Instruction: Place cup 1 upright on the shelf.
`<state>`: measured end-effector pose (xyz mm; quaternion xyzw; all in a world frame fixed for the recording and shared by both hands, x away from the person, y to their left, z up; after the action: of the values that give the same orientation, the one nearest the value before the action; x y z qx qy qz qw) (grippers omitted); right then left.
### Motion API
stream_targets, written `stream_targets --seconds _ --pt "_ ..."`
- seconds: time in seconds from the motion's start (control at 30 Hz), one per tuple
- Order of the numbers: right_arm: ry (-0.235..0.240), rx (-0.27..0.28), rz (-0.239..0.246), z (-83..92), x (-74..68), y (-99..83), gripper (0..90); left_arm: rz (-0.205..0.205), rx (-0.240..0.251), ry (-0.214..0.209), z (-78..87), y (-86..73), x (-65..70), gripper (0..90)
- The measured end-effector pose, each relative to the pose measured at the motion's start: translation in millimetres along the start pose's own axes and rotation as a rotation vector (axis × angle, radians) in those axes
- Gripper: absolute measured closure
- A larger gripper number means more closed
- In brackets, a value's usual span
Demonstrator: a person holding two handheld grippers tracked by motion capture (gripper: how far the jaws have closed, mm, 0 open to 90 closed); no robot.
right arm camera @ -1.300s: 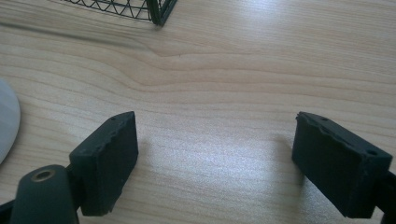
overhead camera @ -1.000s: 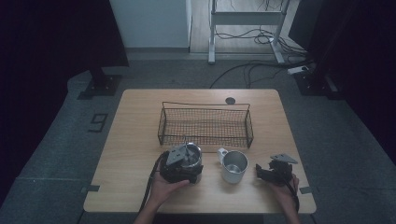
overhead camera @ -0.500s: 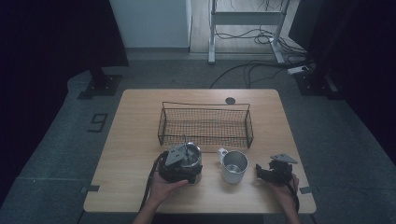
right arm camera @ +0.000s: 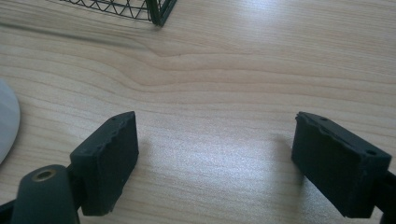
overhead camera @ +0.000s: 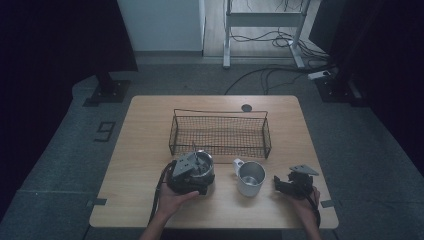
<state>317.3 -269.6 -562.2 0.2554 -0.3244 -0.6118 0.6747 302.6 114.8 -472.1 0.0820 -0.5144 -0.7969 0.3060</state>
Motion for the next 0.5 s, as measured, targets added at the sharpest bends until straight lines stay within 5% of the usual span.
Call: stream_targets --seconds 0.5 --pt "-0.013 -0.001 -0.011 1.4 0.5 -1.1 15.7 0.034 0.052 0.082 15.5 22.1 -5.9 3.5"
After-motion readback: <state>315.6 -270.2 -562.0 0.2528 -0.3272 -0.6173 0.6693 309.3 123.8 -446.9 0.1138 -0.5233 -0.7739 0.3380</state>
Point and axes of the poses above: each handheld gripper's, and its own axes: z roughly backward along the jaws, y roughly out of its top, x roughly to its right, the point moved 1 cm from there along -z, roughly forward along the jaws, and after that the axes turned 12 degrees about -y, right-handed, at the moved point
